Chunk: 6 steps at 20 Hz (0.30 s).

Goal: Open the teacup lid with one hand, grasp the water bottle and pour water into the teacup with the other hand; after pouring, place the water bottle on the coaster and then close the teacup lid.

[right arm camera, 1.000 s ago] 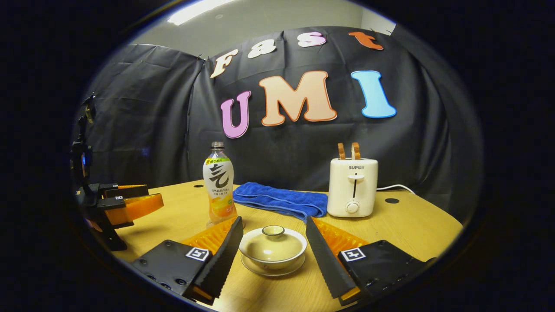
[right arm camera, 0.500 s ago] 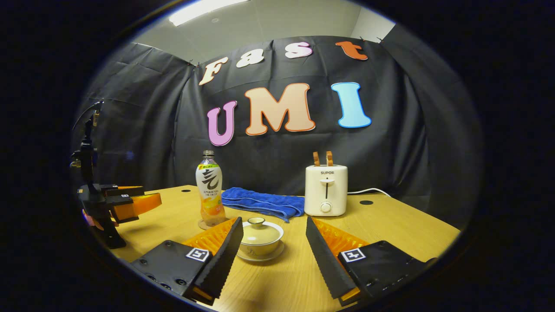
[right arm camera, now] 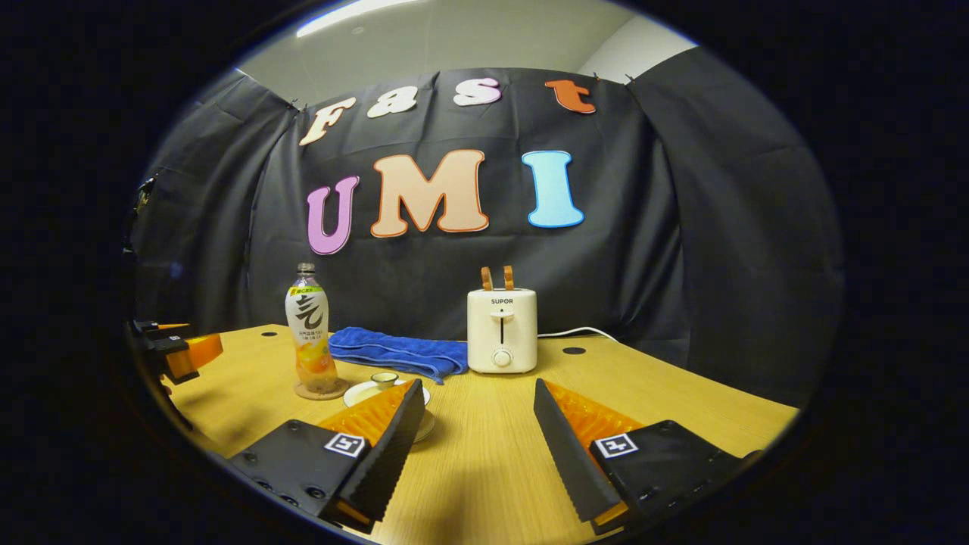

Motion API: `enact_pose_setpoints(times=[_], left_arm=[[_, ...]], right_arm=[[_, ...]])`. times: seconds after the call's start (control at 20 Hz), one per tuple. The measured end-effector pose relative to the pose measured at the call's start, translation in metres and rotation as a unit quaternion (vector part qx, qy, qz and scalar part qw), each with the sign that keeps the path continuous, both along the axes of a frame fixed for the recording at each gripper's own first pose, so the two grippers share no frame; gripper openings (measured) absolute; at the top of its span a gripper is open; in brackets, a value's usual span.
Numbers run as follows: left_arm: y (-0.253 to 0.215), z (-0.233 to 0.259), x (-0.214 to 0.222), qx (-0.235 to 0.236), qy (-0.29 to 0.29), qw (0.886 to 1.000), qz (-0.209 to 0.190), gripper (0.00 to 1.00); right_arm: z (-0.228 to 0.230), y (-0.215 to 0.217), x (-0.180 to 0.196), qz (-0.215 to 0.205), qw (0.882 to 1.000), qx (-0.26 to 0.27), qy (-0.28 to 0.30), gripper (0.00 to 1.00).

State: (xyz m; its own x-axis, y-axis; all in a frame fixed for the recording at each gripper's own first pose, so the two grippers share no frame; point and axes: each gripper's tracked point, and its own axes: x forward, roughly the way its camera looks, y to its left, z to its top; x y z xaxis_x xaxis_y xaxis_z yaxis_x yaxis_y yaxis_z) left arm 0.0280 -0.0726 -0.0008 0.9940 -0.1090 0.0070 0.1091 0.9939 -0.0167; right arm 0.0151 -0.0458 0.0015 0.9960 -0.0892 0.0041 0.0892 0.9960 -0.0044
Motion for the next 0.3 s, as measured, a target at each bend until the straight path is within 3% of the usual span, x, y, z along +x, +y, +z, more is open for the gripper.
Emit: enact_pose_setpoints(times=[0.2, 0.3], left_arm=[[-0.0023, -0.0009, 0.0002, -0.001, 0.0, 1.0, -0.002, 0.98], [-0.0021, -0.0008, 0.0004, 0.0, 0.0, 1.0, -0.002, 0.98]], right_arm=[[0.0002, 0.0, 0.0004, 0.0, 1.0, 0.0, -0.001, 0.9], [-0.0001, -0.0001, 0.0005, 0.0, 1.0, 0.0, -0.001, 0.96]])
